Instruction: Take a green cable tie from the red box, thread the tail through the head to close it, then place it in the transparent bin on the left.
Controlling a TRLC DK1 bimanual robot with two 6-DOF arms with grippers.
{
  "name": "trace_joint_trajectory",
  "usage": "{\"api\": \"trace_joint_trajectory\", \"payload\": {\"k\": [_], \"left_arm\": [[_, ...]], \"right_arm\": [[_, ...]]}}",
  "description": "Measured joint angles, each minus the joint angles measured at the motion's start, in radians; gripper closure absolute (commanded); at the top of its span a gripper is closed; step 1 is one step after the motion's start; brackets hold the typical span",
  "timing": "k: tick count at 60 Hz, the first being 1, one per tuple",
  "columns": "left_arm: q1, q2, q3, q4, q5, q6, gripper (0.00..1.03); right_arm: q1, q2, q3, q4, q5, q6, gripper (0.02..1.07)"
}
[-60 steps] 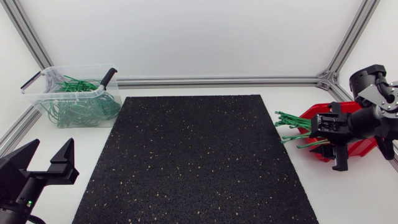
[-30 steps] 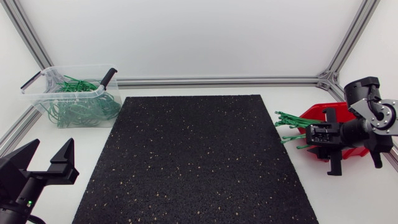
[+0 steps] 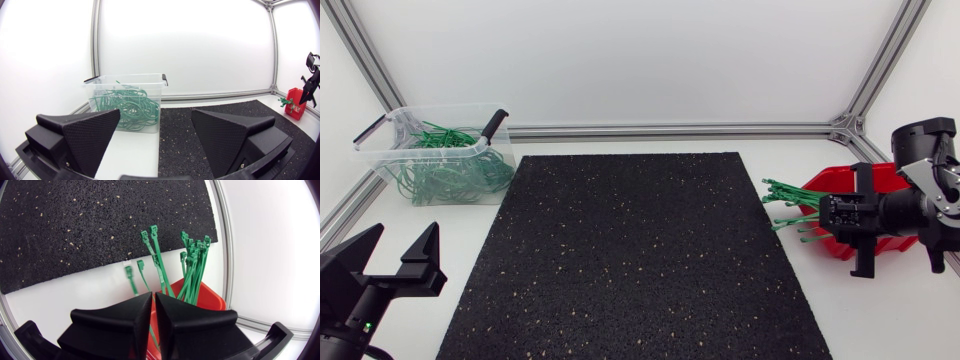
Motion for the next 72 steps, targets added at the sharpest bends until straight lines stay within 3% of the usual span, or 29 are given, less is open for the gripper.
{"api": "trace_joint_trajectory", "payload": {"k": [25,31,34,68,72], "left_arm": [[0.000,0.007,0.000,0.000,0.000,0.000,0.04],[0.000,0.009,0.000,0.000,0.000,0.000,0.04],[0.000,0.011,0.000,0.000,0.000,0.000,0.04],[0.000,0.011,0.000,0.000,0.000,0.000,0.04],[0.000,0.011,0.000,0.000,0.000,0.000,0.04]], "right_arm": [[-0.001,-0.037,-0.028,0.007,-0.023,-0.024,0.96],[-0.005,-0.037,-0.076,0.019,-0.019,-0.044,0.75],[-0.008,-0.037,-0.099,0.037,-0.015,-0.052,0.69],[-0.028,-0.110,-0.283,0.299,-0.016,-0.075,0.70],[-0.028,-0.119,-0.299,0.325,-0.016,-0.075,0.77]]}}
